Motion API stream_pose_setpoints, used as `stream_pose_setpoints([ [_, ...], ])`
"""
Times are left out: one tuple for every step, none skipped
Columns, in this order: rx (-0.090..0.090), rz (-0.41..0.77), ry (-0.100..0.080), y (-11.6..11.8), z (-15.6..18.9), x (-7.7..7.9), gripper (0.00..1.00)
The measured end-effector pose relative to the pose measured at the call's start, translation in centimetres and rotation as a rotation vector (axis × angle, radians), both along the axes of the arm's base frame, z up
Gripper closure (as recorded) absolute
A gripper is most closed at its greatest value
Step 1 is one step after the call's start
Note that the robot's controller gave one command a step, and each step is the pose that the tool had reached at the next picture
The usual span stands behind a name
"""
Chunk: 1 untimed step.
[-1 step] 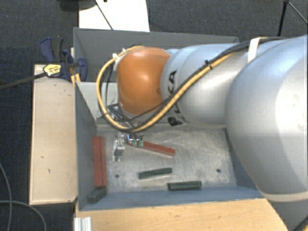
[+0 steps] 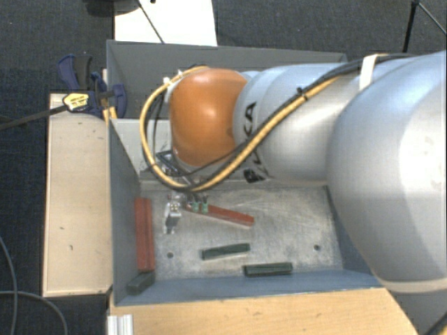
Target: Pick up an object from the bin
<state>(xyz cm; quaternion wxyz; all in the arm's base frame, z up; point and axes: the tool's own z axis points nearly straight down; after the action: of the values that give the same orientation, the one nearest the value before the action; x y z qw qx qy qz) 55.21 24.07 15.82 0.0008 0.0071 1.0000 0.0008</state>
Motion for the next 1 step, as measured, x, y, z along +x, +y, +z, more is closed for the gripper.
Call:
stream_pose_setpoints([
  [0.001, -0.041, -0.001, -4.42, -0.45, 2.04, 0.0],
])
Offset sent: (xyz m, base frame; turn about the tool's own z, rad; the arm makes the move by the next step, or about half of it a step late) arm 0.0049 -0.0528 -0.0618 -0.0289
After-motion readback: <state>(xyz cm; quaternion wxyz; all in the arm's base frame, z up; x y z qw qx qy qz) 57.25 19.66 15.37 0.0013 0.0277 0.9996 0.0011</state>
